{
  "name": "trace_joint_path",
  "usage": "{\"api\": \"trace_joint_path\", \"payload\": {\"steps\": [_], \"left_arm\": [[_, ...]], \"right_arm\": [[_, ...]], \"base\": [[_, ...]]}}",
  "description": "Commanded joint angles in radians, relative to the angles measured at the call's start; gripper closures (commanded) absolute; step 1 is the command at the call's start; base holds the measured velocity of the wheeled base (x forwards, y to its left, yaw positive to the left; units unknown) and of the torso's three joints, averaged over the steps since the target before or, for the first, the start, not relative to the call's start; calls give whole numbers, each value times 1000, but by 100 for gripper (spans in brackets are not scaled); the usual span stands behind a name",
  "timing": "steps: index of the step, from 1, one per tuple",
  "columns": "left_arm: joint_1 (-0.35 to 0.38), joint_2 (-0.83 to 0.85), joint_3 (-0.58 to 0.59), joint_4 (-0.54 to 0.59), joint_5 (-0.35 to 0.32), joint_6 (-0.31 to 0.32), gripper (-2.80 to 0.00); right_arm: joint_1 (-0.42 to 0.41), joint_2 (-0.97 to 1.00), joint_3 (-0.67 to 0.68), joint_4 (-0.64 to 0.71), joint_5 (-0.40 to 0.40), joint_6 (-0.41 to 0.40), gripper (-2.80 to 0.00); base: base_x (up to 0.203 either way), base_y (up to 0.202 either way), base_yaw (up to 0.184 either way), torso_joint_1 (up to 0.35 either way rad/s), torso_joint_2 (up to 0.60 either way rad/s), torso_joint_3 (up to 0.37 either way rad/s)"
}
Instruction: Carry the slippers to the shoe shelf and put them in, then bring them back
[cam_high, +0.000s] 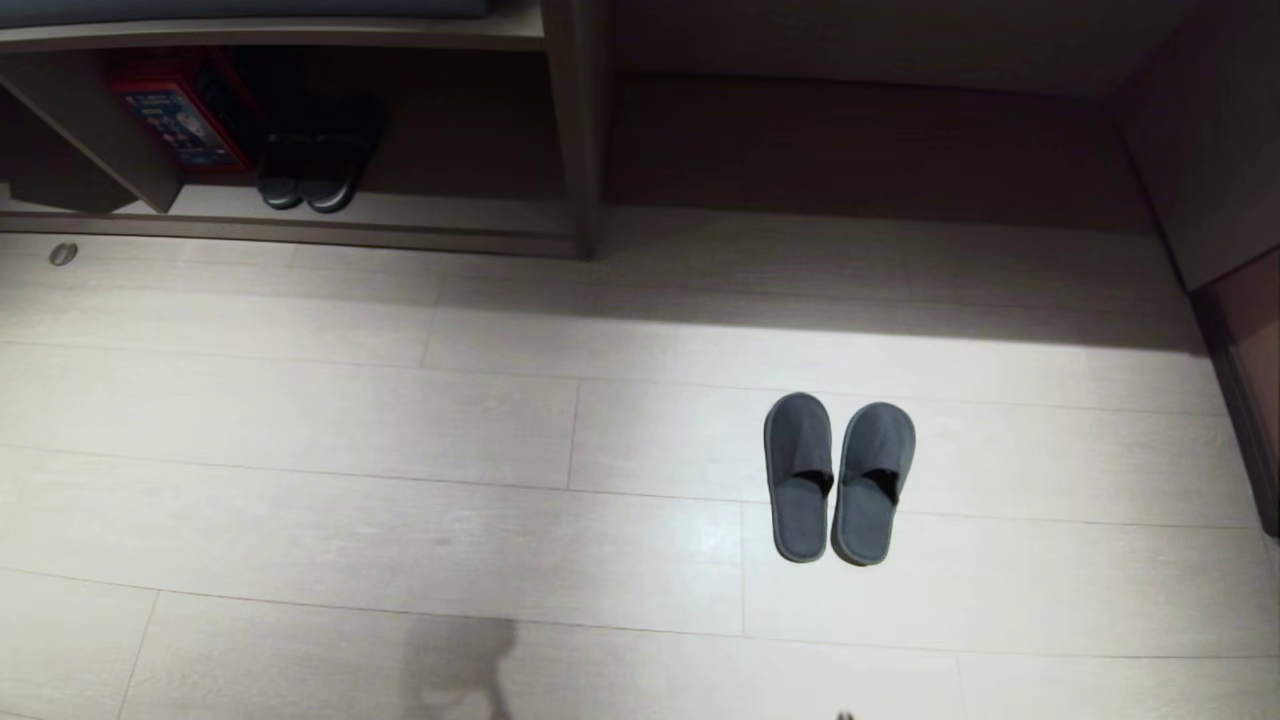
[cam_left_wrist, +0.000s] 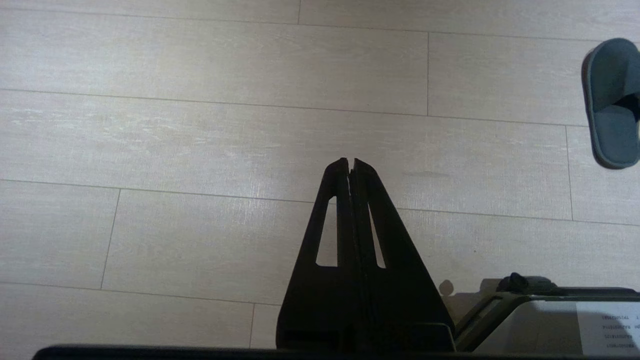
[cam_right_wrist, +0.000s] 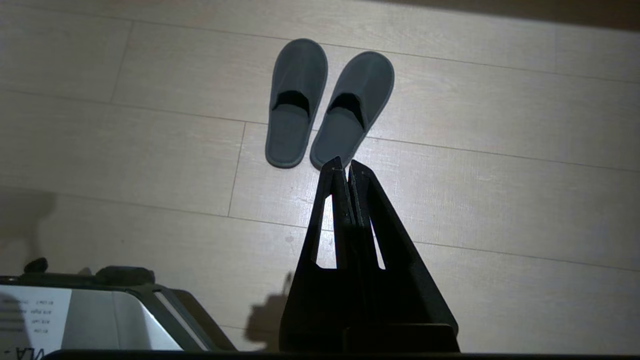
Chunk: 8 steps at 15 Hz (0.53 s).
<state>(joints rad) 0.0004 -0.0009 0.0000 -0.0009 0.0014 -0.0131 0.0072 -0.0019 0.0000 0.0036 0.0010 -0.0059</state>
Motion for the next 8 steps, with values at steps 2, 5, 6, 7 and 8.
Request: {"api": "trace_joint_path", "payload": {"steps": [2, 5, 6, 7, 8], "left_arm": [[0, 1, 1, -1, 0, -1, 0], [0, 1, 1, -1, 0, -1, 0], [1, 1, 0, -1, 0, 0, 0], [0, 1, 2, -1, 0, -1, 0], [1, 1, 1, -1, 0, -1, 0]], "right_arm": [[0, 0, 0, -1, 1, -2, 0], [0, 0, 0, -1, 1, -1, 0], [0, 0, 0, -1, 1, -2, 0], [0, 0, 0, -1, 1, -2, 0], [0, 0, 1, -1, 1, -2, 0]], "base": [[0, 0, 0, 2, 2, 209], [0, 0, 0, 2, 1, 198], [0, 0, 0, 6, 0, 198], [0, 0, 0, 5, 1, 200], [0, 0, 0, 2, 2, 202]]}}
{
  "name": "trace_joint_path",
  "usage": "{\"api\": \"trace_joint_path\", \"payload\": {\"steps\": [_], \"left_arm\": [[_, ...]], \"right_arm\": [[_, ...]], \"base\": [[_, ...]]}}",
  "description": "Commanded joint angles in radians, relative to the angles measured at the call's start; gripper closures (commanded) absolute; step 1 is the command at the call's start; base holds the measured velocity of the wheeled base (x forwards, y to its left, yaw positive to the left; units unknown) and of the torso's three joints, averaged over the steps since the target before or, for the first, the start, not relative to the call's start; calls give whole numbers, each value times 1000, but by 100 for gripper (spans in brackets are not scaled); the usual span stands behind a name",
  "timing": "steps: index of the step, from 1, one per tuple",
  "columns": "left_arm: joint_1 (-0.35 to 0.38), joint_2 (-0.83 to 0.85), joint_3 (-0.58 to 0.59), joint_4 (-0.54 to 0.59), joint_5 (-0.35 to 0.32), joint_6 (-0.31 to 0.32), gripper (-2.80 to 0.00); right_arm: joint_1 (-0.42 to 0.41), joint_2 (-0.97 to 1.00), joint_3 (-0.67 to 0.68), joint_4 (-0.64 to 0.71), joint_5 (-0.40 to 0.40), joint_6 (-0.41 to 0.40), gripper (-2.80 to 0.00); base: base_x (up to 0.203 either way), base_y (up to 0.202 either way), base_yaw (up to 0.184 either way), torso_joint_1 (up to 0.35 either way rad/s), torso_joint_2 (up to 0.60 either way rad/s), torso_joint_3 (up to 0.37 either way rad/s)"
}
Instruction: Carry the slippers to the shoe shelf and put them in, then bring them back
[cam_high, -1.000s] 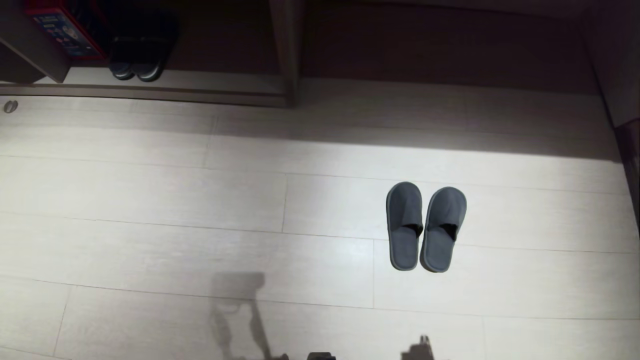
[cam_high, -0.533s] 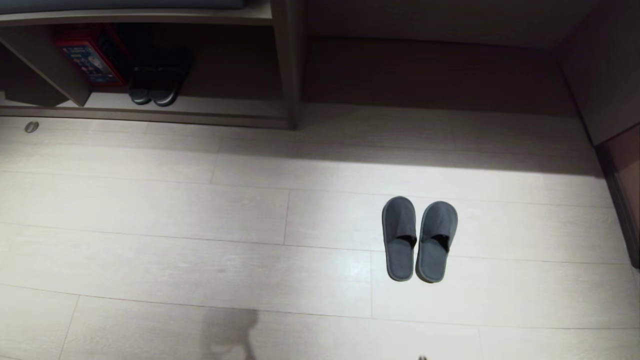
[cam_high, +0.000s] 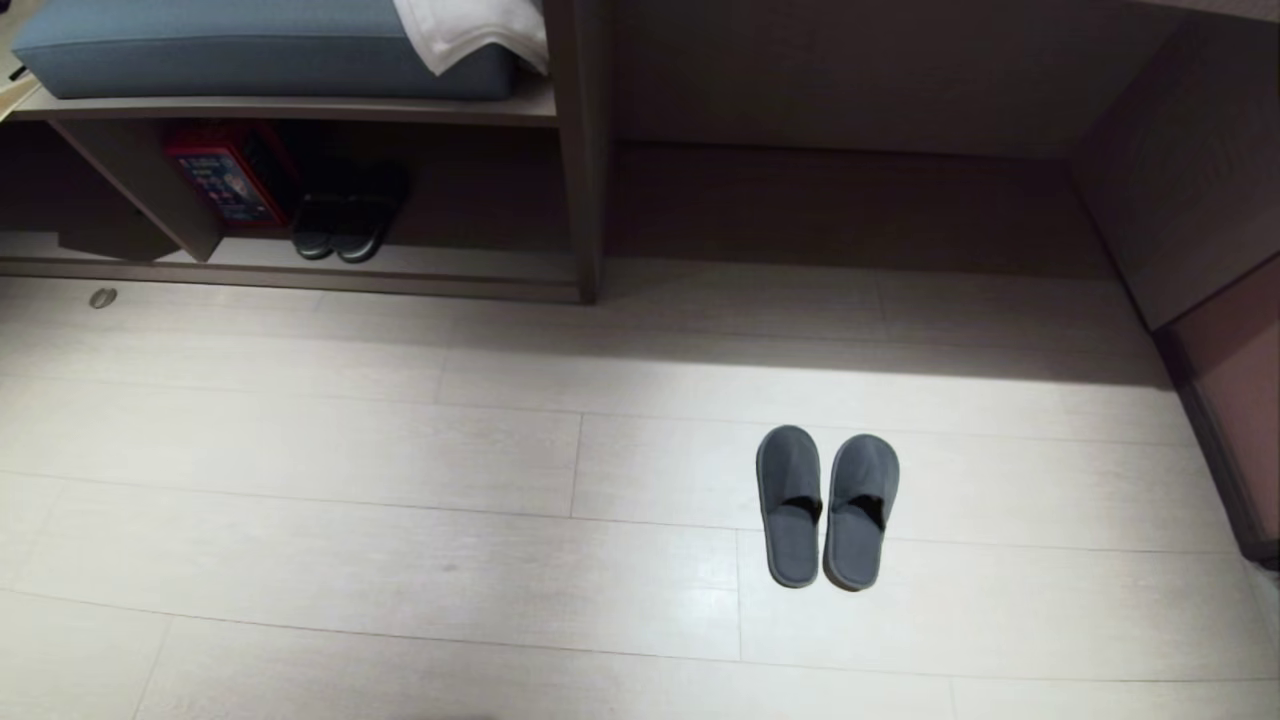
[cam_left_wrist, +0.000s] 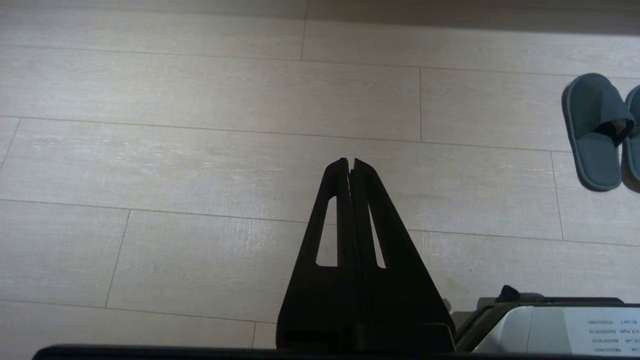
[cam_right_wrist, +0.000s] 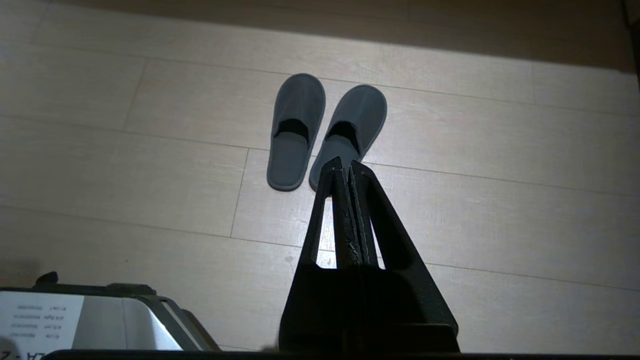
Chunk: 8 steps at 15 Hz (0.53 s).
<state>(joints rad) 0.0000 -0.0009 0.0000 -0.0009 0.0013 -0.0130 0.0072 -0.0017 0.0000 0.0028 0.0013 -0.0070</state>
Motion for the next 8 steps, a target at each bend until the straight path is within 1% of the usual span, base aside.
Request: {"api": "trace_joint_path", "payload": {"steps": [1, 8], "left_arm": [[1, 1, 1, -1, 0, -1, 0], [0, 1, 0, -1, 0, -1, 0]], "right_arm": [[0, 0, 0, 0, 0, 1, 0], [0, 0, 0, 0, 0, 1, 0]], "base": [[0, 0, 0, 2, 2, 202], [0, 0, 0, 2, 2, 201]]}}
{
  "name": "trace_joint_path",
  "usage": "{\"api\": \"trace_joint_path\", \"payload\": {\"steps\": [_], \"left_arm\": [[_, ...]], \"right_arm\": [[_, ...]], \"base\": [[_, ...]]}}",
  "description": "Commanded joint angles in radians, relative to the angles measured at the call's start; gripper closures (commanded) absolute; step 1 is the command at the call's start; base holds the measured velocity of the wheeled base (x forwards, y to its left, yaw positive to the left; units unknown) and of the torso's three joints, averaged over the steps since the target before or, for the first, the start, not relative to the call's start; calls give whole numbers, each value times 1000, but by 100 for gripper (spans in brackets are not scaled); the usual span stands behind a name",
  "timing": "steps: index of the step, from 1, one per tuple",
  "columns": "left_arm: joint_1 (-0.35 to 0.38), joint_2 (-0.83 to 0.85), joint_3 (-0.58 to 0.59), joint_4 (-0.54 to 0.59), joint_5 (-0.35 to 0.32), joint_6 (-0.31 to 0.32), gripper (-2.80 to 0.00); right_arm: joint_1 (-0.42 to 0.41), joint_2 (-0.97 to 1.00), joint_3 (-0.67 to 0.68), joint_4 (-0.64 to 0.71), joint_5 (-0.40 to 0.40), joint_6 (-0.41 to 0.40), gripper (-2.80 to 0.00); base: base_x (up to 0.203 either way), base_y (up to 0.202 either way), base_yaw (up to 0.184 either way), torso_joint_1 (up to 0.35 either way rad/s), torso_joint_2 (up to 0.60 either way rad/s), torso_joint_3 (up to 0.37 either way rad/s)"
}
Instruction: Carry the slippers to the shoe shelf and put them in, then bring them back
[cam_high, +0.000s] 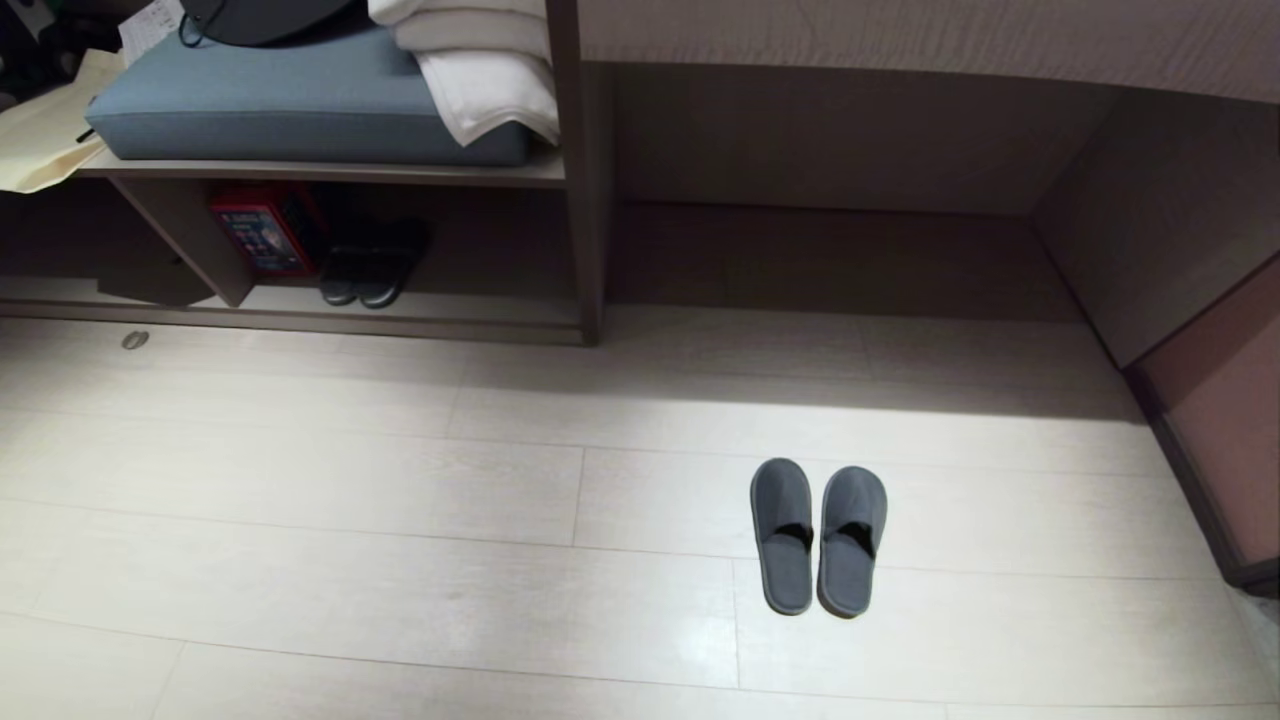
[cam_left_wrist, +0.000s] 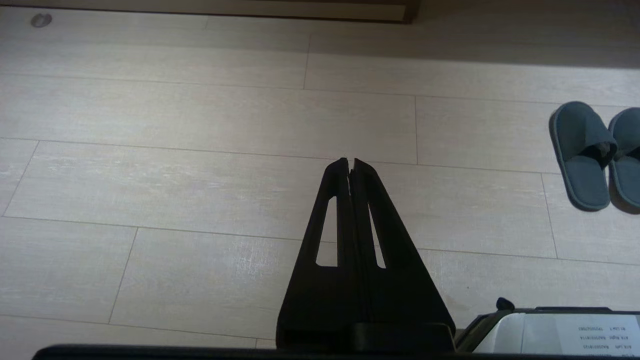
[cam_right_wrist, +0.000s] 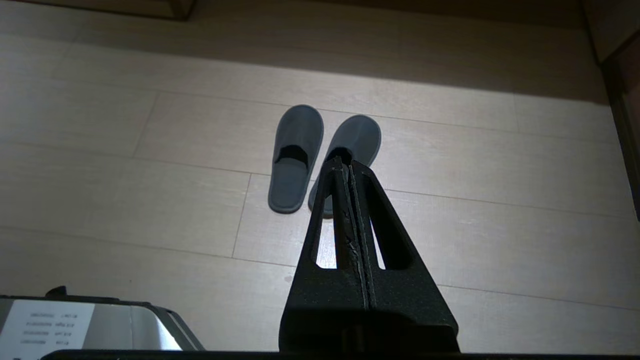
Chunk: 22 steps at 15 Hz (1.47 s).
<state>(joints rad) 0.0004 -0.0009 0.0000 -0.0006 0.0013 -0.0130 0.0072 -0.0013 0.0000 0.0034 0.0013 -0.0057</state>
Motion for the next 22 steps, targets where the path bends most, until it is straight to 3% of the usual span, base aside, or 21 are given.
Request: {"api": "trace_joint_path", "payload": {"steps": [1, 22], "left_arm": [[1, 1, 2, -1, 0, -1, 0], [0, 1, 2, -1, 0, 2, 0]], "right_arm": [[0, 0, 0, 0, 0, -2, 0], [0, 0, 0, 0, 0, -2, 0]], "base": [[0, 0, 0, 0, -2, 207], [0, 0, 0, 3, 1, 202]]}}
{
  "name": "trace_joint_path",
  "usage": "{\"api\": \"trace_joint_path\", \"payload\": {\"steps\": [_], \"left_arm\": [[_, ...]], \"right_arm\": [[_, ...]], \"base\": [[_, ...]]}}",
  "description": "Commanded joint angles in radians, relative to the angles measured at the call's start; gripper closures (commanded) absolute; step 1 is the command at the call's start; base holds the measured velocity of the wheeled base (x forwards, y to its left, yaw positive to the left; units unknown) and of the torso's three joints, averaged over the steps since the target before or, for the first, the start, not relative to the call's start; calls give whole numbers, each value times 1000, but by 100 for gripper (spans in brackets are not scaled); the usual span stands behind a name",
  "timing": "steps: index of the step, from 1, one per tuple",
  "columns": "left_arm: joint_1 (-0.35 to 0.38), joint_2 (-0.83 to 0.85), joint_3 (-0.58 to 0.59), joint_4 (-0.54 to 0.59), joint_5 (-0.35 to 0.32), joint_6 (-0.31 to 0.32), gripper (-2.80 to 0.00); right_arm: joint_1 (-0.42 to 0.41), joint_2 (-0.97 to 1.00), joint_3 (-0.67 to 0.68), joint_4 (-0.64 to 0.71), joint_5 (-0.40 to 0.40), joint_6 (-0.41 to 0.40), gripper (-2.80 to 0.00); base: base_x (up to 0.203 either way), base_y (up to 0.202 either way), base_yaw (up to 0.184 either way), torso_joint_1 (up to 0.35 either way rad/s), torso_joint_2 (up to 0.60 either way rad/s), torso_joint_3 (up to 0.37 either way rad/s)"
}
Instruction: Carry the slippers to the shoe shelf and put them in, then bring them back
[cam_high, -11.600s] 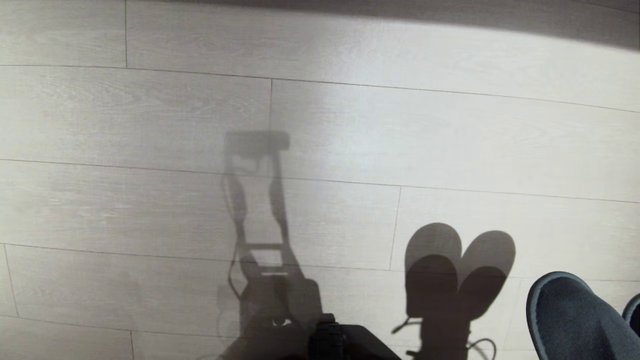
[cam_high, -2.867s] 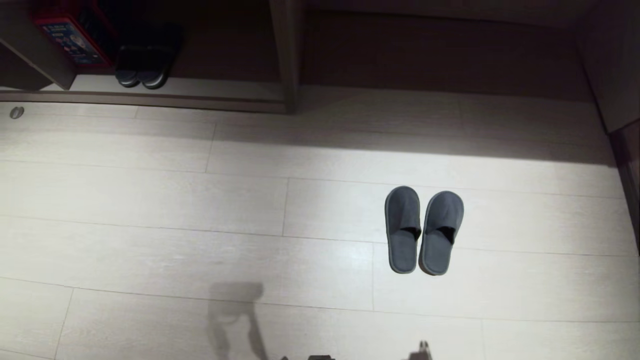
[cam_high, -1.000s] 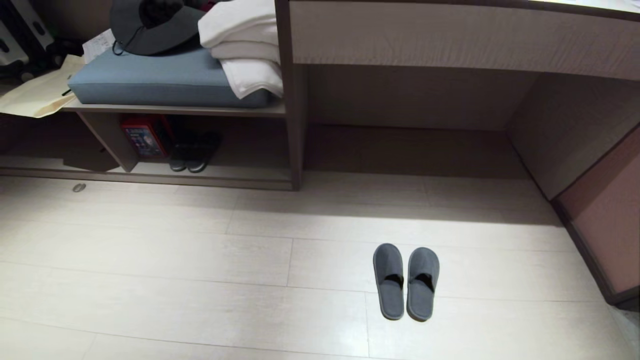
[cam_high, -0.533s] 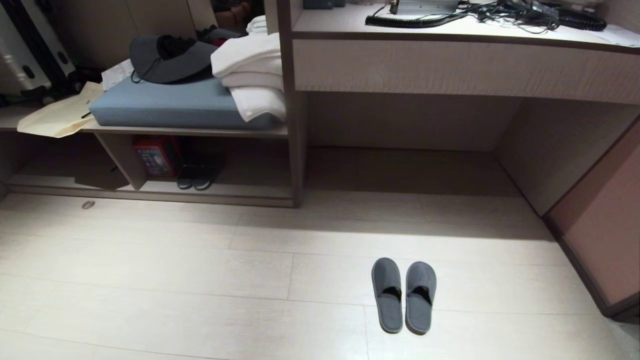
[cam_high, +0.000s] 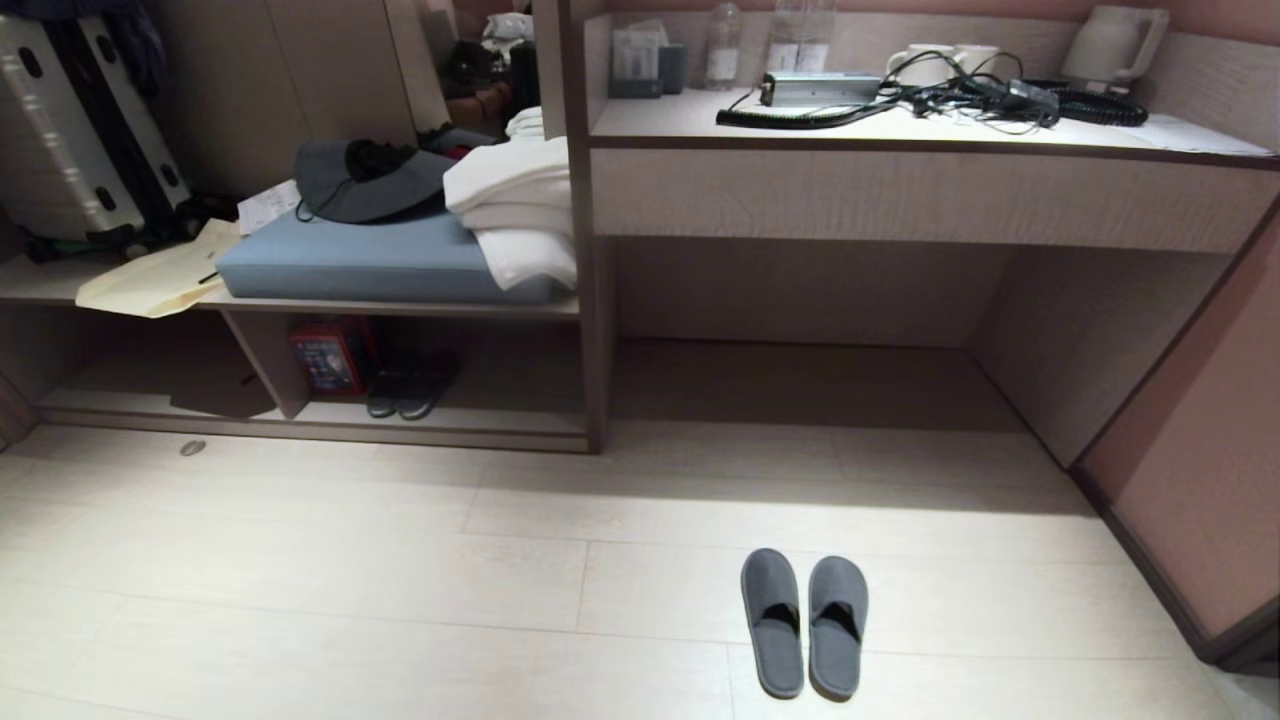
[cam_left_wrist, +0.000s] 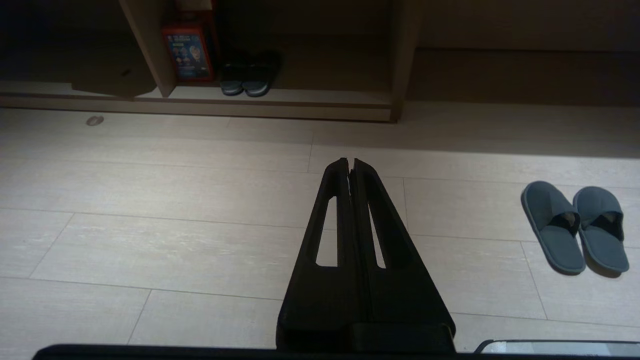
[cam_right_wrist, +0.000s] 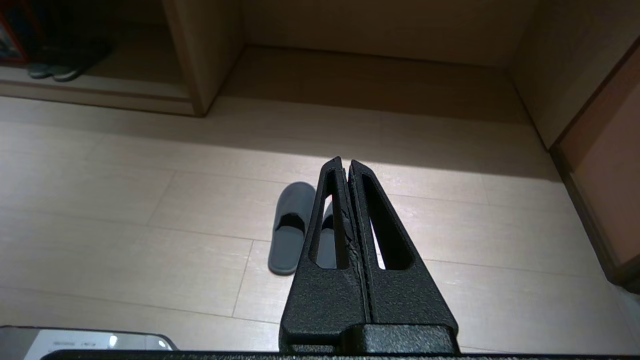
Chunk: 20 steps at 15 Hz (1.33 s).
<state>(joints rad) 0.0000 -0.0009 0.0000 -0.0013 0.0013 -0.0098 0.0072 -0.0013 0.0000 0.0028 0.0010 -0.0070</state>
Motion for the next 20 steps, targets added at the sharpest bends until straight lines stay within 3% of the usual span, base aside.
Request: {"api": "trace_joint_path", "payload": {"steps": [1, 9, 15, 20], "left_arm": [[0, 1, 0, 0, 0, -1, 0], [1, 1, 0, 0, 0, 0, 0], [0, 1, 0, 0, 0, 1, 0], [0, 1, 0, 0, 0, 1, 0]], "right_arm": [[0, 0, 0, 0, 0, -1, 0], [0, 0, 0, 0, 0, 1, 0], [0, 0, 0, 0, 0, -1, 0], [0, 0, 0, 0, 0, -1, 0]], "base": [[0, 0, 0, 4, 6, 203], [0, 0, 0, 2, 4, 205], [0, 0, 0, -1, 0, 49], [176, 150, -3, 3, 3, 6]]}}
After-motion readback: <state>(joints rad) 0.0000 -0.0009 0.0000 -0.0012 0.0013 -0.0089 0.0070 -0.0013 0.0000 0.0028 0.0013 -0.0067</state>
